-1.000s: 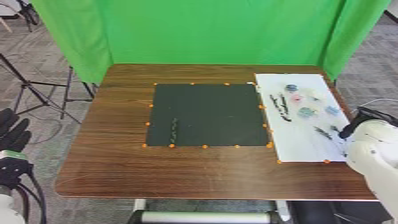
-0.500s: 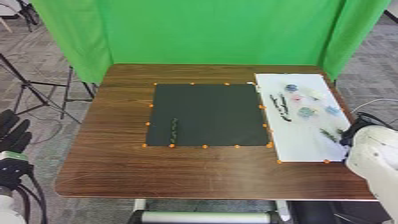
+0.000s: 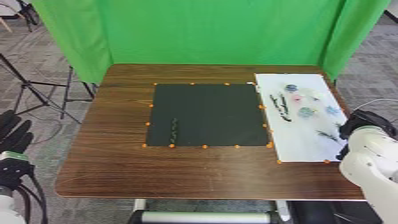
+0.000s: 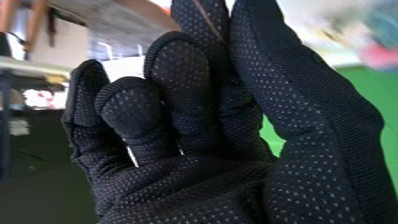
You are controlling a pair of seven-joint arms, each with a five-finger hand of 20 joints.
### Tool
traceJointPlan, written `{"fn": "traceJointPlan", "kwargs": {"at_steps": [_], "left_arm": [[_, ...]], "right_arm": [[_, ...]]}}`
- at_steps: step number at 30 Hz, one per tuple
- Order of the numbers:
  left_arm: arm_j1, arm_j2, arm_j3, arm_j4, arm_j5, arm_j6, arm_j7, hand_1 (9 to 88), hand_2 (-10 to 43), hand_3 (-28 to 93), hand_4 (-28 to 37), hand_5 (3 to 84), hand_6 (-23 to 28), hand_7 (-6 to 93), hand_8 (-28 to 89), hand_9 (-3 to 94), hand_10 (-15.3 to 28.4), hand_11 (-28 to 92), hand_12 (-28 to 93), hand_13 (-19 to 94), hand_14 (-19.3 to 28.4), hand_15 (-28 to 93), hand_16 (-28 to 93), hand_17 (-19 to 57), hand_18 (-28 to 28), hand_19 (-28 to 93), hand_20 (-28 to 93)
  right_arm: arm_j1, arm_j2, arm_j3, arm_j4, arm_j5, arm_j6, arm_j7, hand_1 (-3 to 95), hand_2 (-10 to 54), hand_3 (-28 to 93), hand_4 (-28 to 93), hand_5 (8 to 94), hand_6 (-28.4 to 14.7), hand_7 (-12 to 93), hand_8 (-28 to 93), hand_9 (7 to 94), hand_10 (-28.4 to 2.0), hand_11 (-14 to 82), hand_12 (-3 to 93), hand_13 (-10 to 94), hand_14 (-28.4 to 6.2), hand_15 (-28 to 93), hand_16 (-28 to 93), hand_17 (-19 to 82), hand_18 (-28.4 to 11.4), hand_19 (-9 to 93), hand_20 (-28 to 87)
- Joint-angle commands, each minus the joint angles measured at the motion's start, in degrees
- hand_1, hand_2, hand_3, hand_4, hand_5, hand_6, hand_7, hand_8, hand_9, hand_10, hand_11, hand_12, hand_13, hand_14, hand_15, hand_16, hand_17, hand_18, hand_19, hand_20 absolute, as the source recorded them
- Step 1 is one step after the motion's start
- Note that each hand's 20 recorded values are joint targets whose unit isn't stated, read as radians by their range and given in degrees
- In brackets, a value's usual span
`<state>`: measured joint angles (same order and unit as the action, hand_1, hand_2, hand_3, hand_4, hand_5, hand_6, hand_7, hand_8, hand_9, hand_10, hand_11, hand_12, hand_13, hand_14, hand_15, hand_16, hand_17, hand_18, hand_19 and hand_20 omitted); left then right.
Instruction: Arrange flowers
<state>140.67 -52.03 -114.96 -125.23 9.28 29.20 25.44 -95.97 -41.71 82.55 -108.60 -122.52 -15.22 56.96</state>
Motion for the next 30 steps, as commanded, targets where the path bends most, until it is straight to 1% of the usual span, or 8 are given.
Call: {"fn": "traceJointPlan", "kwargs": {"at_steps": [1,6,13,19,20,22,26,30], "left_arm": [[1.27,-0.56,-0.51,-0.22,0.14,-0.10,-0.34,20.7,14.7,71,-28.3,41.1,9.2,23.5,-13,32.1,15.3,29,10,21,16.1,48,-11,-7.2,13.8,34,9],[1.44,-0.16,-0.17,-0.22,-0.07,-0.09,-0.22,20.9,14.7,71,-28.3,41.1,9.2,23.6,-13,32.2,15.4,29,10,21,16.1,48,-11,-7.2,13.8,34,9],[1.52,-0.15,-0.55,-0.44,0.55,0.31,-0.92,21.1,14.5,71,-28.3,41.1,9.2,23.7,-13,32.1,15.3,29,10,21,16.0,48,-11,-7.1,13.8,34,9],[0.81,0.27,0.27,-0.16,0.51,0.44,-0.90,21.1,14.5,71,-28.3,41.1,9.2,23.7,-13,32.1,15.3,29,10,21,16.1,49,-11,-7.1,13.7,34,9],[0.33,0.42,0.53,-0.11,0.98,0.47,-1.53,21.1,14.5,71,-28.3,41.1,9.2,23.7,-13,32.1,15.3,29,10,21,16.0,49,-11,-7.1,13.7,34,9],[0.08,0.74,0.95,-0.05,1.00,0.58,-1.35,21.1,14.5,71,-28.3,41.0,9.2,23.7,-13,32.0,15.4,29,10,21,16.0,48,-11,-7.1,13.7,34,9],[-1.76,1.59,1.68,0.55,1.43,1.06,-2.22,21.2,14.5,71,-28.3,41.0,9.2,23.6,-13,32.0,15.3,29,10,21,16.0,48,-11,-7.0,13.7,34,9],[-2.68,2.34,2.22,0.71,2.20,1.08,-3.39,21.2,14.5,71,-28.3,41.1,9.2,23.7,-13,32.0,15.4,29,10,21,16.0,49,-11,-6.9,13.6,34,9]], "right_arm": [[7.89,-3.85,-5.42,-5.99,-3.40,5.30,2.54,55.0,-9.5,70,-27,81.6,-2.6,31,22,83.2,-13.2,43.9,49.0,69,-16.4,70,42,27,-28.3,73,45],[12.94,-6.62,-10.73,-8.29,-1.87,4.59,0.24,55.0,-9.5,70,-26,81.8,-2.6,31,23,84.6,-12.1,42.0,49.1,72,-15.5,69,41,29,-28.4,74,46],[22.82,-13.31,-21.48,-5.71,1.61,5.14,-1.42,54.6,-9.5,70,-25,81.4,-2.4,32,24,87.4,-10.9,39.1,47.6,75,-13.8,66,40,31,-28.4,75,47],[29.03,-21.73,-30.80,2.87,4.84,4.88,-0.81,54.4,-9.5,70,-25,81.1,-2.4,32,25,87.6,-11.0,39.4,46.9,75,-13.5,66,41,31,-28.4,75,47],[29.02,-22.97,-31.38,3.34,5.22,4.45,-0.26,54.4,-9.5,70,-25,81.1,-2.5,32,24,87.6,-11.0,39.4,46.9,75,-13.5,66,41,31,-28.4,75,46],[29.61,-25.01,-32.94,5.18,4.64,4.78,-0.61,54.4,-9.5,70,-25,81.0,-2.4,33,24,87.5,-11.0,39.6,46.8,75,-13.5,66,41,31,-28.4,75,46],[30.80,-28.69,-35.76,10.02,5.27,8.49,1.12,54.2,-9.5,71,-25,80.8,-2.3,33,24,87.5,-11.0,39.9,46.5,75,-13.5,66,41,31,-28.4,76,46],[30.46,-30.89,-36.54,12.38,6.18,8.13,3.71,53.9,-9.5,71,-25,80.6,-2.2,34,23,87.9,-11.0,40.7,45.1,75,-13.4,66,41,32,-28.4,76,46]]}}
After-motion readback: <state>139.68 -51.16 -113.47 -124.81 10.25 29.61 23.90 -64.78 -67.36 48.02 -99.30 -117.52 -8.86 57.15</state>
